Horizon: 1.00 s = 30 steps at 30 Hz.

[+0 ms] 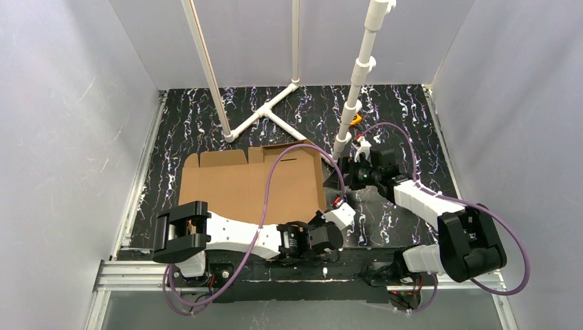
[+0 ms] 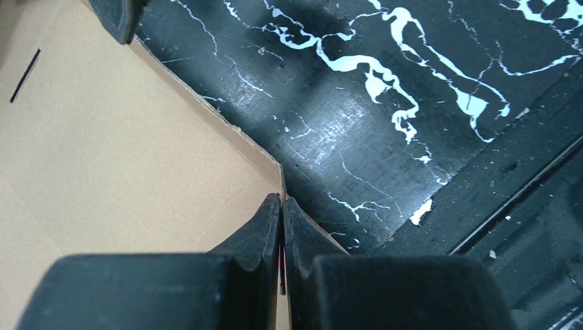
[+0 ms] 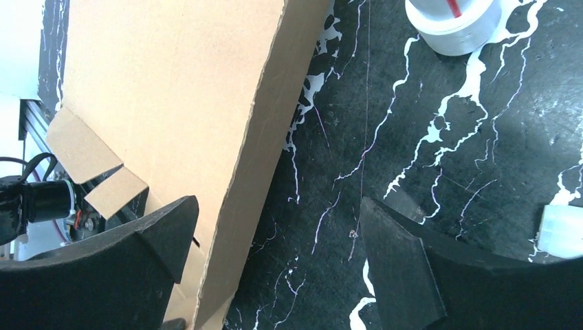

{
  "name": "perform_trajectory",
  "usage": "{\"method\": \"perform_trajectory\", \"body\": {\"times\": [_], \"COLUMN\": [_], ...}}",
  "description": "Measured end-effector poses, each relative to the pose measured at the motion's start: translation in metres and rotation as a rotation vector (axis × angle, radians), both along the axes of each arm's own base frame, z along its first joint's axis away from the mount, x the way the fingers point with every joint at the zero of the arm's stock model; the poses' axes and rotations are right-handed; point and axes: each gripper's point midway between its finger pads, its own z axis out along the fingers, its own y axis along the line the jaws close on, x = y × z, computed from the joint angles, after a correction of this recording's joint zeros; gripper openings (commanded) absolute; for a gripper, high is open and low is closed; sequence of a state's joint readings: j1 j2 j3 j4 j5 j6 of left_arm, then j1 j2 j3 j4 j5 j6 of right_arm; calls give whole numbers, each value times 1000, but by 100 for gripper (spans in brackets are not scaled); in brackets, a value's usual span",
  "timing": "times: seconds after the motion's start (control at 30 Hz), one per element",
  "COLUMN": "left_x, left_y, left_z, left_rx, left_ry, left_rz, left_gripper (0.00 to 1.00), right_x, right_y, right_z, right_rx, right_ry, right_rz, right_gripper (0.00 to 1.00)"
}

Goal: Fold the paper box

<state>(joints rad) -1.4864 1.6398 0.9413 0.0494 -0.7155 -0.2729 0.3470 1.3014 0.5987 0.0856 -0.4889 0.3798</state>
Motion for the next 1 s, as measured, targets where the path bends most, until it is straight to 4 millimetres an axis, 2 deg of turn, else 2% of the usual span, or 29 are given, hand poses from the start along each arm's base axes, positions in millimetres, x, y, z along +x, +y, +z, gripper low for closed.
{"method": "perform_trajectory", "body": {"times": [0.23,0.33,0.47,0.53,0.6,0.7,0.8,0.87,0.93,1.0], "left_x": [-9,-10,-11,-11,-12,-14,-15,-17,-21,-21], "left_y": [-9,-12,-17,-17,-17,-17,-20,-16,-10,-4], "left_z": [1,3,5,4,2,1,2,4,9,25], "left_rx": [-26,-39,-68,-74,-74,-73,-95,-112,-146,-205], "left_ry": [15,18,21,23,26,35,46,61,118,195], "left_rz": [-32,-39,-45,-47,-50,-58,-63,-66,-79,-85], "left_gripper": [0,0,0,0,0,15,40,50,57,68], "right_x": [-1,-1,-1,-3,-5,-8,-6,-3,0,0], "right_y": [10,13,15,16,16,16,15,13,9,6], "right_z": [0,2,-8,-19,-29,-35,-34,-34,-35,-36], "right_rx": [6,12,0,-17,-35,-57,-75,-89,-103,-120], "right_ry": [-11,-20,-3,25,51,59,34,17,8,3], "right_rz": [18,24,31,36,40,48,49,41,32,37], "right_gripper": [90,85,74,64,49,25,6,1,1,1]}}
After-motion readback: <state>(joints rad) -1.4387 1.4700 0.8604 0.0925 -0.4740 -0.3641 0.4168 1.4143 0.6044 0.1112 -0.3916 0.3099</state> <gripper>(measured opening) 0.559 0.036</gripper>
